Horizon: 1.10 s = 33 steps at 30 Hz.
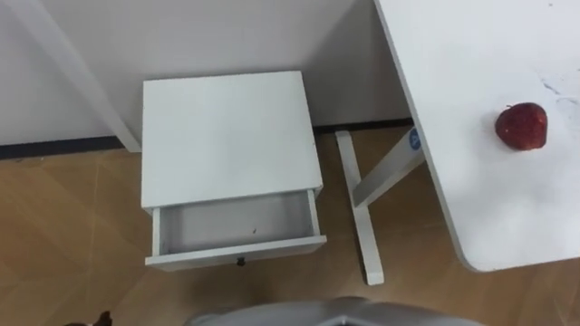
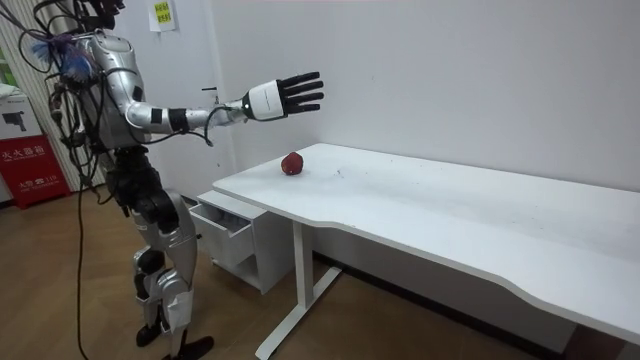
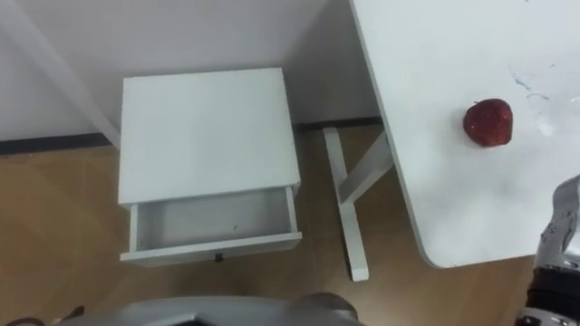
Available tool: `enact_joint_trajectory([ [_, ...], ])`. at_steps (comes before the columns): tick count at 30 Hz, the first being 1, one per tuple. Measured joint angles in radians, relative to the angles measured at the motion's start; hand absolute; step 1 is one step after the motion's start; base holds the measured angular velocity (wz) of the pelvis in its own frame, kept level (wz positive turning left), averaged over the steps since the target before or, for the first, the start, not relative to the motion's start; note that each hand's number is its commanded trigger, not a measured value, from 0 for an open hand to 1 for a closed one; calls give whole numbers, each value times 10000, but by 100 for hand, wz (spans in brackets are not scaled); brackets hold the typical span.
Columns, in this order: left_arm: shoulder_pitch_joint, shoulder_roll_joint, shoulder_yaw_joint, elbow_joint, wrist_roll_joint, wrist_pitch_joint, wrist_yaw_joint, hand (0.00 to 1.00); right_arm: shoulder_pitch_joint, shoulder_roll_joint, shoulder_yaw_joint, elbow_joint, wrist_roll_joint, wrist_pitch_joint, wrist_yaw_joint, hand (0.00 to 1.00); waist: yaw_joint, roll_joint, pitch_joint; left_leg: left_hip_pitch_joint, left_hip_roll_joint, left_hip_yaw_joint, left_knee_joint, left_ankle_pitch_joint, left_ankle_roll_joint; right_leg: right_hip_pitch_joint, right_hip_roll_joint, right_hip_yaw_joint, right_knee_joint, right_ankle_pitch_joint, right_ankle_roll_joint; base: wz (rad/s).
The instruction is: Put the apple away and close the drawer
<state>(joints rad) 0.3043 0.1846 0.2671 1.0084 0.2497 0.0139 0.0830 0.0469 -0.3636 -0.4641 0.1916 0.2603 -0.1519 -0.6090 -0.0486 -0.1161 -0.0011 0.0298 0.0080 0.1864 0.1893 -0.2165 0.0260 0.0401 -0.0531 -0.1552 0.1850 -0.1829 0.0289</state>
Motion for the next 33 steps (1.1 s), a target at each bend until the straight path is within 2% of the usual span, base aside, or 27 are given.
enact_joint_trajectory([
  [2,8,-1,0,0,1,2,-14,0,69,1,216,1,-127,113,505,0,23,4,1,31,-8,-9,13,0,0,64,-24,-109,-21,0,0,2],
  [3,16,-1,0,0,-4,3,-17,0,102,1,253,0,-386,160,799,0,28,46,29,113,-9,-13,12,0,1,139,-43,-197,-40,0,0,5],
  [5,54,9,5,-3,0,3,-17,0,121,1,321,-1,-662,170,1129,0,54,125,13,169,9,-28,-6,-1,1,164,-54,-271,-39,0,1,2],
  [7,114,20,3,-73,-7,3,-16,0,138,1,551,0,-1227,191,1366,0,21,217,44,174,17,-22,-11,0,2,246,-60,-360,-38,0,0,0],
  [11,127,21,-5,-73,22,-9,-13,0,264,1,908,0,-1891,210,1762,0,5,271,25,174,13,-25,-24,3,-1,289,-45,-401,-32,0,0,1],
  [16,36,59,-542,-81,64,-216,15,0,821,2,1671,54,-1959,199,2123,0,87,271,27,203,-4,-24,-14,2,-1,294,-44,-349,-36,0,0,0],
  [18,-18,59,-536,-83,67,-230,26,0,1149,3,1708,55,-2190,201,2346,0,226,298,41,247,-10,-21,-21,2,0,292,-44,-321,-44,0,0,-2],
  [22,-15,63,-548,-83,-8,-250,66,0,1349,3,1708,147,-2672,200,2683,0,265,433,48,282,-12,-22,-18,3,0,307,-49,-321,-45,0,0,-1],
  [33,-29,53,-577,51,-4,-302,120,0,1444,4,2093,439,-3085,195,3292,0,283,455,47,368,11,-12,-37,2,1,482,-41,-330,-89,14,-18,0],
])
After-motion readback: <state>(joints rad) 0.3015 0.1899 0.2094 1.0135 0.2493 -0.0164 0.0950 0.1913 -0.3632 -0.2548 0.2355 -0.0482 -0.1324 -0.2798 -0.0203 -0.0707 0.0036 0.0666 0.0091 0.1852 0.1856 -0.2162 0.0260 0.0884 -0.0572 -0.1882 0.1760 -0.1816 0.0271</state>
